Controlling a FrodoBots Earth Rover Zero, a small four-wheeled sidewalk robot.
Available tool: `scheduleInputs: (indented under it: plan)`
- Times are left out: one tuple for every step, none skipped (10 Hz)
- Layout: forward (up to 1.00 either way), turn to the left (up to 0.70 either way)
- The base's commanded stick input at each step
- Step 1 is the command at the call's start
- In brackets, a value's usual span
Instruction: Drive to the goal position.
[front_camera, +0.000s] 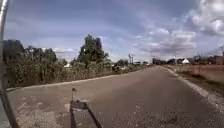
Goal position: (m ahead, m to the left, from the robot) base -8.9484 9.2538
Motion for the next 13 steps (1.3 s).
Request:
scheduleInputs:
  plan:
    - [0.01,0.0]
    - [0.04,0.0]
    - [0.04,0.0]
    - [0.0,0.0]
    - [0.02,0.0]
    - [0.02,0.0]
    - [0.0,0.0]
    - [0.0,0.0]
    - [0.0,0.0]
    - [0.0,0.0]
    - [0.0,0.0]
    - [0.04,0.0]
    - [0.03,0.0]
